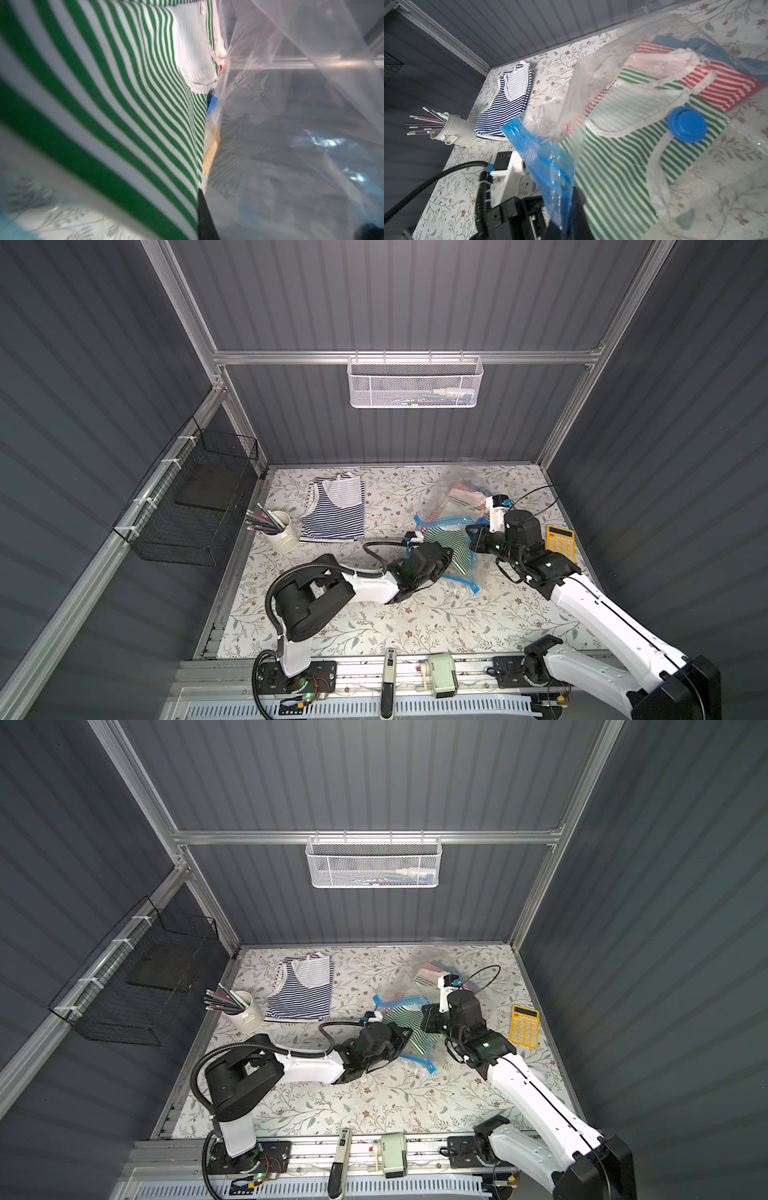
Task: Take the tank top out of the vacuum bag
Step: Take out the tank top from the vacuum bag.
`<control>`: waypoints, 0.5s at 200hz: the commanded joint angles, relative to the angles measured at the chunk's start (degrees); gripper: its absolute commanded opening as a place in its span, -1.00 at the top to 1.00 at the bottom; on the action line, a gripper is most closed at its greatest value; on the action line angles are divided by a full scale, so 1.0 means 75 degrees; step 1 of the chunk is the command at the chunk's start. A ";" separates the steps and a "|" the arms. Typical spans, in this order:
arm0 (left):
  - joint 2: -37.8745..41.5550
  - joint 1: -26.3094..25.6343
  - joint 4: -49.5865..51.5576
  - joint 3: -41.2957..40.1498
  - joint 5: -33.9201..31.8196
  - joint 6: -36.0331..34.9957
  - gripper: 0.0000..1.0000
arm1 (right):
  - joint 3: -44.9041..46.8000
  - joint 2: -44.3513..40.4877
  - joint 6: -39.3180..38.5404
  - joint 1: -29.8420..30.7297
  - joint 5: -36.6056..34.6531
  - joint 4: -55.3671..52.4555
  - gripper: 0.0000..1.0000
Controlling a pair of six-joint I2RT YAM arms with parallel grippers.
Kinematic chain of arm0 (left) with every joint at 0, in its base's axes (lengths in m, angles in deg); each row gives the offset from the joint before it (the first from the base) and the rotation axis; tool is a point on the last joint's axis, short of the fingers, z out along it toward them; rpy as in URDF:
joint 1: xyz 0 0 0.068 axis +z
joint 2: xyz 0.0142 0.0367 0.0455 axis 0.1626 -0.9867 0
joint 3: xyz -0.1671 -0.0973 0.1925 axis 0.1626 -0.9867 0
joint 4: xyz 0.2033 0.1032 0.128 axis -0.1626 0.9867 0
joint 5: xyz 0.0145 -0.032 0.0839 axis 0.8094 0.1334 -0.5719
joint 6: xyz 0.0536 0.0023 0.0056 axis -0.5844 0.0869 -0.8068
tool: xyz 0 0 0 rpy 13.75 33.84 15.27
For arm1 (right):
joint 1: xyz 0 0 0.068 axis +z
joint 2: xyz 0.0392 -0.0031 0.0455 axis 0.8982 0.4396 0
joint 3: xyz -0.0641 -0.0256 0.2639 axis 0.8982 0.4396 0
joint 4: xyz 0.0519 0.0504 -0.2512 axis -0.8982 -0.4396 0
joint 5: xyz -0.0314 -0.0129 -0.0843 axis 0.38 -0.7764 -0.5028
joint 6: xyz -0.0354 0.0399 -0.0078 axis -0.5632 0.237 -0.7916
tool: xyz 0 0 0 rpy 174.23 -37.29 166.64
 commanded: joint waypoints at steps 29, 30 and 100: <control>0.1114 -0.0085 0.0205 -0.1138 -0.0305 0.0083 0.86 | -0.0232 -0.0111 -0.0137 -0.0128 0.0090 -0.0053 1.00; 0.1142 -0.0088 0.0213 -0.1149 -0.0310 0.0083 0.86 | -0.0232 -0.0110 -0.0137 -0.0125 0.0094 -0.0058 1.00; 0.0821 -0.0173 -0.0030 -0.1255 -0.0387 0.0025 0.13 | -0.0219 -0.0057 -0.0067 -0.0168 0.0239 -0.0037 1.00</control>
